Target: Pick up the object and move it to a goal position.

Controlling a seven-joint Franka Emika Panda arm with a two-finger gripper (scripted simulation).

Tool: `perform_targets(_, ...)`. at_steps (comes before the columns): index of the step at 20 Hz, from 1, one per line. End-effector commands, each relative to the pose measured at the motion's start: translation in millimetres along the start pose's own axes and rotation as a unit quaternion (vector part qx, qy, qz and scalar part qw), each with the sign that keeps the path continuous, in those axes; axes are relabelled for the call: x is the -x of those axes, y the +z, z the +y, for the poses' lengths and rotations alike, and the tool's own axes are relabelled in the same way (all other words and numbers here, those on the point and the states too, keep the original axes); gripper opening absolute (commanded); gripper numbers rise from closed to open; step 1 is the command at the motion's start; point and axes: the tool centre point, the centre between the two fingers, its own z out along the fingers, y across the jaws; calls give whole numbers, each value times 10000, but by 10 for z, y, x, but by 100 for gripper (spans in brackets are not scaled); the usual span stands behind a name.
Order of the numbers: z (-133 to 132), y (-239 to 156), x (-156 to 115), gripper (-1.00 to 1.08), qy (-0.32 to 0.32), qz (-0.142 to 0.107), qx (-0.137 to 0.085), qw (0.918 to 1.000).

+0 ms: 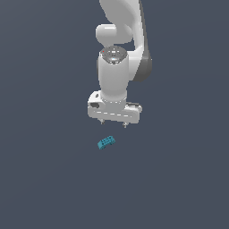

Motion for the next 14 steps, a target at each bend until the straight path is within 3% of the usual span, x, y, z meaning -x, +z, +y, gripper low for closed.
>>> perform_targets(1,20,77,-11,100,298,-28,-7,9996)
perform_targets(7,82,304,-41,100,1190,-104,-11,9928)
perform_targets(14,165,579,-66,100,2251,-184,16,9742)
